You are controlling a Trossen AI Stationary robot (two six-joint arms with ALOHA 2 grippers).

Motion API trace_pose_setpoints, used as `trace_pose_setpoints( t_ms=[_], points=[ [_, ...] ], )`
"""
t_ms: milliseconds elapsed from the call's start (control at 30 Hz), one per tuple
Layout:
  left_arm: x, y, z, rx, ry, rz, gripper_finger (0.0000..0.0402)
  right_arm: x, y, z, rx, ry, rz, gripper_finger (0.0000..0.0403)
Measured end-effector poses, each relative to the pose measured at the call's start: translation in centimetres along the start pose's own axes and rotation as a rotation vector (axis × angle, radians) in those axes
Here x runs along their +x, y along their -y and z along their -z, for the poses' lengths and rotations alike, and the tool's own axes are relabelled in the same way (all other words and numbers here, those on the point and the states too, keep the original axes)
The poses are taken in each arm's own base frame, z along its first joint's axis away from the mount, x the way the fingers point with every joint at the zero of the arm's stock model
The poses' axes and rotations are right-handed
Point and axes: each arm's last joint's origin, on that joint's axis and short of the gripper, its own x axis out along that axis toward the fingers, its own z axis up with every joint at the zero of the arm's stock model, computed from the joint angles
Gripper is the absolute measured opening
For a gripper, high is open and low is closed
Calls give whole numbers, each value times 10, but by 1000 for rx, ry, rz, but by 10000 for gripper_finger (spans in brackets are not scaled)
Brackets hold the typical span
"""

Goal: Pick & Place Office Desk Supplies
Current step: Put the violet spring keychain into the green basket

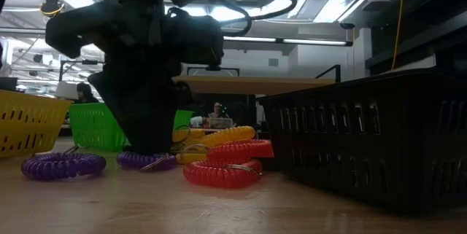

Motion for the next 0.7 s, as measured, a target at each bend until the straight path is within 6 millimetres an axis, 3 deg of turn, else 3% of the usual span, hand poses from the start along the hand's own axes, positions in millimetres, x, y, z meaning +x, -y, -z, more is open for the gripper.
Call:
trace_pose_setpoints(
  t_ms=[200,433,700],
  points=[
    [5,3,1,-13,-9,2,99,0,0,0,-3,-4,1,197],
    [9,11,4,19,-31,32,17,0,0,1,-12,-11,3,197],
    [2,18,-6,3,-49,166,8,0,1,1,-12,-10,5,197]
  ],
)
